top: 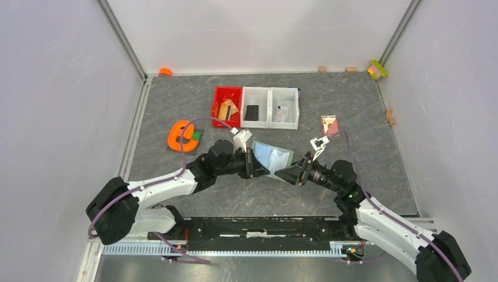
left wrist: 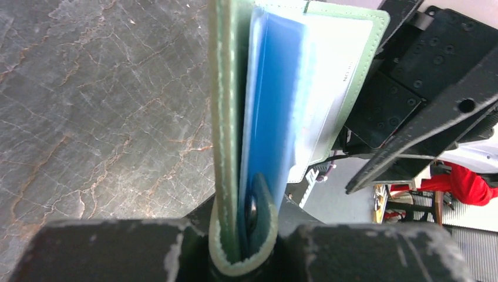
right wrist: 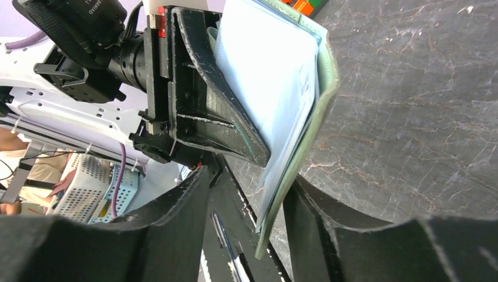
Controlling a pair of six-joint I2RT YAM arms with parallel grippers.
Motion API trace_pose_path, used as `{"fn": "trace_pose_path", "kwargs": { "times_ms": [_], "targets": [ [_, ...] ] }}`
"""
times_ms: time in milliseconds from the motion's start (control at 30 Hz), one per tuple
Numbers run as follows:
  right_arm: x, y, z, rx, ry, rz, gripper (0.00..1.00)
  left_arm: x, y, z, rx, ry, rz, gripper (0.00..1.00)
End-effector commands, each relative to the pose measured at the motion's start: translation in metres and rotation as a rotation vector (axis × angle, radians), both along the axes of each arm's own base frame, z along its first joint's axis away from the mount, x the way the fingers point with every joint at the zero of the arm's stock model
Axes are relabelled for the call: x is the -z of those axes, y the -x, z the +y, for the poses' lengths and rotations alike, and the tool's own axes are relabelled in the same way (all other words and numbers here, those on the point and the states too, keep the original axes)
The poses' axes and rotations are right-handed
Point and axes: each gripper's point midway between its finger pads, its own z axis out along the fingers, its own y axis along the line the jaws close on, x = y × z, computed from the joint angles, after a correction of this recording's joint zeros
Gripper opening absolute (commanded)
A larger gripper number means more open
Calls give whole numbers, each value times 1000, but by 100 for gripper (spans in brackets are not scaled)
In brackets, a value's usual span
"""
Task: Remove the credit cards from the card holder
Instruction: Remove the credit card from the card holder.
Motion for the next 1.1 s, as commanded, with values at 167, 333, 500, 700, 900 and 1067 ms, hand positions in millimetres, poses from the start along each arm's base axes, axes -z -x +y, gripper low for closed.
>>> {"fn": "trace_pose_path", "kwargs": {
  "times_ms": [167,333,500,700,900,1067],
  "targets": [
    [-19,-16,-12,92,80,-122,52,-21,-9,6,-42,140,-4,2],
    [-11,-16,-14,97,94,-106,34,-31,-7,4,-13,210,13,2],
    [-6,-16,-12,87,104,-84,32,-43,-1,1,26,261,7,2],
    [-10,-15,-10,74,86,-103,23,-45,1,1,33,268,4,2],
    [-13,-15,-14,92,92,-127,39,-42,-2,3,17,270,10,2],
    [-10,-21,-22,139,124,-127,31,-44,-3,5,12,280,9,2]
  ]
}}
